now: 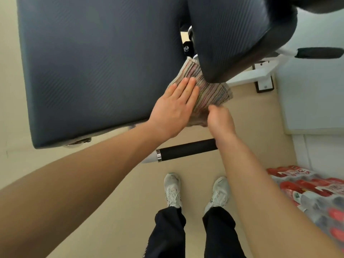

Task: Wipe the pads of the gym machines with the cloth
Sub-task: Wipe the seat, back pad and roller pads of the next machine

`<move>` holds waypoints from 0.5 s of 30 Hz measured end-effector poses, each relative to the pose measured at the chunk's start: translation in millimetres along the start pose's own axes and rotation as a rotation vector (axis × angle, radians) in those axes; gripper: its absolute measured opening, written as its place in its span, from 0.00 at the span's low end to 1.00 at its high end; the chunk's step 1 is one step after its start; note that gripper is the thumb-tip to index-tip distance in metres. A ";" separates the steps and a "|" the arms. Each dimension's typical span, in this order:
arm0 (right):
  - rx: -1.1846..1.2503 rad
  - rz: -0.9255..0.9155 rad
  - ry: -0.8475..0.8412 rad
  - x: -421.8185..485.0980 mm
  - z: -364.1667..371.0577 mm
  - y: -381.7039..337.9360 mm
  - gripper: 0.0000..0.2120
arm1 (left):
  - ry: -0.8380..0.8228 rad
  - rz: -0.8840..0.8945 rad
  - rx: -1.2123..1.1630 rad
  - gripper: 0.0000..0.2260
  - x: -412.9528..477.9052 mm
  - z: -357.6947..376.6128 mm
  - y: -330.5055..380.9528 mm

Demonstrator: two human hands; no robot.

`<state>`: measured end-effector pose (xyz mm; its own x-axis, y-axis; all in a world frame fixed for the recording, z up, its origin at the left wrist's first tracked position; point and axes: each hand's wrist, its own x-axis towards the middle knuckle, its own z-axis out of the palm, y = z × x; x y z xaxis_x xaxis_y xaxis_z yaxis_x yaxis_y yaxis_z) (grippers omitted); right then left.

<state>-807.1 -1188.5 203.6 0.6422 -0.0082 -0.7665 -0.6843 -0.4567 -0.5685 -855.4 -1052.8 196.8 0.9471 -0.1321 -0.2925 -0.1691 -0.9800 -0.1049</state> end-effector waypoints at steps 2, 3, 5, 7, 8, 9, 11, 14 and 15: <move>0.639 0.145 -0.059 6.9 15.8 -13.8 0.09 | 0.024 0.036 0.007 0.28 6.3 2.6 -3.7; 0.819 0.188 -0.049 10.5 27.7 -19.5 0.08 | 0.037 0.057 0.010 0.27 4.3 4.0 -8.4; 0.941 0.195 -0.012 10.9 58.7 -26.9 0.15 | 0.052 0.102 0.036 0.25 -10.0 4.6 -20.9; 0.905 0.180 0.000 -6.6 90.7 -25.4 0.24 | 0.041 0.127 0.063 0.26 -35.3 1.4 -37.4; 0.910 0.182 -0.025 -18.4 105.1 -22.6 0.25 | 0.030 0.134 0.077 0.27 -50.2 -1.3 -47.6; 0.924 0.195 -0.070 -28.7 117.0 -18.4 0.24 | 0.026 0.143 0.094 0.27 -65.4 -3.5 -58.4; 0.950 0.231 -0.173 -39.4 131.1 -10.8 0.24 | -0.007 0.170 0.154 0.25 -90.6 -5.4 -78.7; 0.937 0.281 -0.192 -25.7 126.3 -9.9 0.26 | -0.037 0.166 0.165 0.28 -94.3 -8.8 -87.1; 0.931 0.293 -0.197 -20.6 121.0 -10.3 0.27 | -0.033 0.158 0.169 0.28 -87.7 -8.0 -82.6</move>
<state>-855.0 -1075.9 189.1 0.3936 0.1770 -0.9021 -0.8590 0.4204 -0.2923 -922.3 -961.5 238.8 0.8963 -0.2740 -0.3486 -0.3601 -0.9085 -0.2118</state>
